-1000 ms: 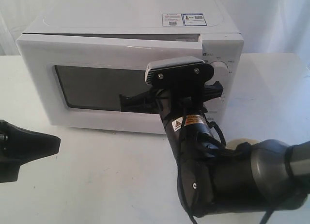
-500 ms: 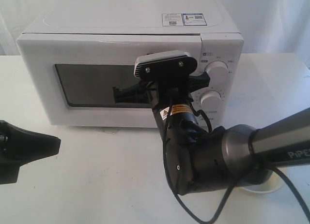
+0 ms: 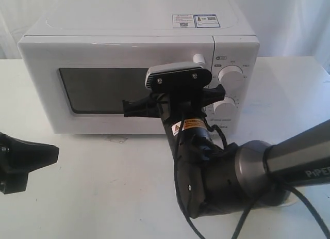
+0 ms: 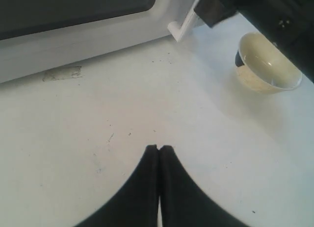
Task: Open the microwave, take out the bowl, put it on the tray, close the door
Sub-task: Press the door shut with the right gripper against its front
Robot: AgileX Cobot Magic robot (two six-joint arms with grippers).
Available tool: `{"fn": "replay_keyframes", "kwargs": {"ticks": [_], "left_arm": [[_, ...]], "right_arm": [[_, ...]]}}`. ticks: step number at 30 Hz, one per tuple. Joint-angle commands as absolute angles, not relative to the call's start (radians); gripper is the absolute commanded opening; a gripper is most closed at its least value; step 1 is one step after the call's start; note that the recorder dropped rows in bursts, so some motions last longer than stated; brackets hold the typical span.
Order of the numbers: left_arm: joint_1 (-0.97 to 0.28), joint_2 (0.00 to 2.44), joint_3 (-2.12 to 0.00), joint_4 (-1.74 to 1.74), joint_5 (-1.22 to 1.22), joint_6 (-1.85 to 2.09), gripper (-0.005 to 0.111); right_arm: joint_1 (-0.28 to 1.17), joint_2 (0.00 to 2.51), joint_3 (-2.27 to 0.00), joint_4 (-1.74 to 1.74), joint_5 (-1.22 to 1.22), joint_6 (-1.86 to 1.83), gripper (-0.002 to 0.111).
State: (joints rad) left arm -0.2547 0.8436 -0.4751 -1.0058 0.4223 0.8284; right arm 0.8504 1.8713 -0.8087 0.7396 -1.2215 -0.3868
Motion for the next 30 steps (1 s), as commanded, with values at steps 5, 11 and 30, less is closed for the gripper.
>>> {"fn": "replay_keyframes", "kwargs": {"ticks": [5,11,30], "left_arm": [[-0.257,0.837,-0.47,-1.047,0.442,0.813,0.0],[-0.257,0.837,-0.47,-1.047,0.436,0.813,0.0],[-0.257,0.837,-0.47,-1.047,0.434,0.813,0.0]], "right_arm": [[0.917,1.834,-0.767,0.756,-1.221,-0.411,0.0],[0.917,1.834,-0.767,0.787,-1.221,-0.441,0.0],[0.917,1.834,-0.767,0.787,-1.221,-0.441,0.0]]}}
